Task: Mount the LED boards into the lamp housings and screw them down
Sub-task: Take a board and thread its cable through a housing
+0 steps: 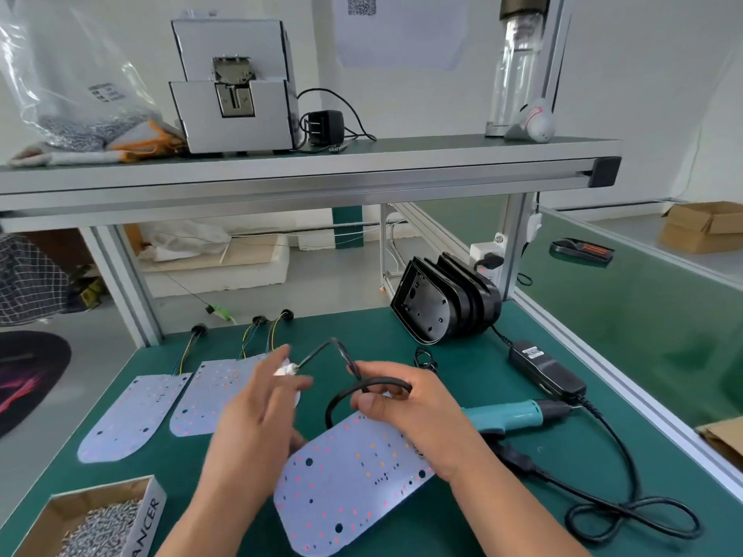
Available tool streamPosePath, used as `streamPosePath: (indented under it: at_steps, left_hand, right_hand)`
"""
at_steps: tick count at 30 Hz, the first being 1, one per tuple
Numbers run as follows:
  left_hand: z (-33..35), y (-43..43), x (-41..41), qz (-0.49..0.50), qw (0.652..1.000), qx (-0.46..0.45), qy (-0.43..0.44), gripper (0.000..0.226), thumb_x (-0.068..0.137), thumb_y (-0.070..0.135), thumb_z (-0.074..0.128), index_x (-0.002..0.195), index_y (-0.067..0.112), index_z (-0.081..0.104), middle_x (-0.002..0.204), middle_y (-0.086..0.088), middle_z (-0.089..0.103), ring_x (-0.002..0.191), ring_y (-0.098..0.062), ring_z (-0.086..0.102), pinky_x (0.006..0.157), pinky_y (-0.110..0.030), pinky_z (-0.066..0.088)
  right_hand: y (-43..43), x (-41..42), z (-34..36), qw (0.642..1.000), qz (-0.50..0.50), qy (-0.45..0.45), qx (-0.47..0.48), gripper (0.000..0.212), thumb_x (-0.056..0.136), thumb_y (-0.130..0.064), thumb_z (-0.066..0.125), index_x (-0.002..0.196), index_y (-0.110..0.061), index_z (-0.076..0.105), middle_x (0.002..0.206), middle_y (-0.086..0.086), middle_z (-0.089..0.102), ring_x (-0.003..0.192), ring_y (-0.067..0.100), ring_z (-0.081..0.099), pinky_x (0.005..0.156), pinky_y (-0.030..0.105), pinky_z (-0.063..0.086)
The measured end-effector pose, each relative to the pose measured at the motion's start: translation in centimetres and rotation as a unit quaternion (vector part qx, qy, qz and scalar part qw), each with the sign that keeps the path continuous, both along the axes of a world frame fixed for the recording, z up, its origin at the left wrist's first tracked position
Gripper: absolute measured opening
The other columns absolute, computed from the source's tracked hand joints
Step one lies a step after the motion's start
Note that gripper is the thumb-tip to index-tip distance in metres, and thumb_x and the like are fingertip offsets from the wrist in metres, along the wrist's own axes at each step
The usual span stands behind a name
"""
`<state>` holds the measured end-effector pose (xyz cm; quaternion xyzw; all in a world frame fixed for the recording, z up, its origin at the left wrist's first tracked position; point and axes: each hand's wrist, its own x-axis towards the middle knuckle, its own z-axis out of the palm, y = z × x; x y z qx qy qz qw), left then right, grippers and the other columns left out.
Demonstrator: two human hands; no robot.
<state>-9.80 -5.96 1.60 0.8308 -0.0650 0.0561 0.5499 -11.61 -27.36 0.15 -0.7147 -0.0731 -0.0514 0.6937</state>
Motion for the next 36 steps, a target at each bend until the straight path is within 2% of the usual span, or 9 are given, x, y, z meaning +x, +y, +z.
streamPosePath:
  at_steps: [5, 8, 13, 16, 20, 25, 29, 32, 36]
  left_hand:
    - [1.0, -0.9, 4.5, 0.139, 0.988, 0.055, -0.026, 0.025, 0.099, 0.033, 0.05, 0.081, 0.026, 0.065, 0.074, 0.014, 0.071, 0.048, -0.013, 0.051, 0.058, -0.035, 0.044]
    - [1.6, -3.4, 9.4, 0.119, 0.99, 0.074, 0.0, 0.025, 0.097, 0.027, 0.054, 0.08, 0.014, 0.067, 0.07, -0.01, 0.067, 0.056, -0.025, 0.047, 0.062, -0.035, 0.039]
    - [1.3, -10.2, 17.0, -0.041, 0.982, 0.123, 0.136, 0.023, 0.101, 0.017, 0.064, 0.089, -0.002, 0.07, 0.086, -0.018, 0.076, 0.056, -0.024, 0.062, 0.057, -0.026, 0.044]
    - [0.6, -13.6, 19.1, -0.108, 0.955, 0.152, 0.232, 0.021, 0.106, 0.015, 0.065, 0.096, -0.002, 0.058, 0.083, -0.02, 0.07, 0.043, -0.02, 0.063, 0.046, -0.021, 0.044]
    - [-0.4, -16.4, 20.9, -0.152, 0.933, 0.123, 0.301, 0.02, 0.106, 0.014, 0.067, 0.11, -0.004, 0.058, 0.092, -0.022, 0.074, 0.064, -0.025, 0.075, 0.046, -0.029, 0.058]
    - [-2.7, -19.7, 22.0, -0.103, 0.957, 0.108, 0.25, 0.028, 0.098, 0.026, 0.077, 0.092, 0.003, 0.062, 0.074, -0.008, 0.073, 0.04, -0.02, 0.064, 0.04, -0.021, 0.043]
    - [-3.8, -20.7, 22.5, -0.085, 0.96, 0.188, 0.189, 0.035, 0.091, 0.04, 0.081, 0.079, 0.011, 0.064, 0.073, -0.001, 0.076, 0.048, -0.019, 0.063, 0.06, -0.025, 0.051]
    - [-3.8, -20.6, 22.8, -0.086, 0.958, 0.183, 0.202, 0.02, 0.095, 0.025, 0.078, 0.085, 0.009, 0.07, 0.07, -0.003, 0.07, 0.052, -0.019, 0.064, 0.06, -0.026, 0.049]
    - [-4.0, -19.7, 22.9, -0.062, 0.964, 0.101, 0.238, 0.016, 0.097, 0.005, 0.066, 0.084, 0.003, 0.058, 0.068, -0.01, 0.058, 0.039, -0.022, 0.059, 0.042, -0.022, 0.037]
  right_hand:
    - [-0.2, -0.1, 0.1, 1.0, -0.014, 0.008, 0.012, 0.036, 0.085, -0.026, 0.083, 0.112, -0.049, 0.08, 0.103, 0.0, 0.082, 0.104, 0.016, 0.076, 0.09, 0.02, 0.054]
    - [-0.5, -0.2, 0.2, 0.999, 0.015, 0.006, -0.038, 0.038, 0.088, -0.018, 0.08, 0.108, -0.052, 0.08, 0.091, -0.013, 0.078, 0.089, 0.0, 0.07, 0.084, 0.013, 0.049]
    - [-1.1, 0.0, 0.2, 0.997, 0.034, 0.032, -0.068, 0.034, 0.086, -0.025, 0.078, 0.114, -0.045, 0.079, 0.083, -0.014, 0.066, 0.079, 0.002, 0.057, 0.079, 0.018, 0.046]
    - [-1.2, 0.2, -0.1, 0.993, 0.058, 0.042, -0.095, 0.037, 0.09, -0.011, 0.076, 0.111, -0.041, 0.081, 0.083, -0.009, 0.067, 0.078, 0.005, 0.054, 0.079, 0.021, 0.047]
    - [-1.6, 0.8, -0.2, 0.983, 0.062, 0.079, -0.154, 0.036, 0.084, -0.018, 0.073, 0.108, -0.044, 0.081, 0.08, -0.012, 0.07, 0.074, 0.001, 0.056, 0.079, 0.018, 0.046]
    - [-2.1, 1.1, -0.2, 0.97, 0.083, 0.101, -0.207, 0.032, 0.076, -0.037, 0.067, 0.107, -0.042, 0.075, 0.077, -0.018, 0.068, 0.068, -0.005, 0.055, 0.073, 0.013, 0.044]
    - [-2.3, 1.6, -0.6, 0.967, 0.075, 0.113, -0.217, 0.029, 0.07, -0.046, 0.065, 0.098, -0.045, 0.073, 0.079, -0.021, 0.07, 0.077, -0.004, 0.06, 0.082, 0.019, 0.046]
    - [-2.4, 1.5, -0.6, 0.972, 0.077, 0.106, -0.197, 0.021, 0.076, -0.038, 0.067, 0.093, -0.049, 0.072, 0.078, -0.019, 0.069, 0.077, -0.004, 0.06, 0.082, 0.017, 0.046]
    - [-2.2, 1.0, -0.4, 0.974, 0.082, 0.101, -0.187, 0.022, 0.084, -0.027, 0.069, 0.093, -0.046, 0.073, 0.08, -0.016, 0.066, 0.074, 0.0, 0.058, 0.079, 0.019, 0.045]
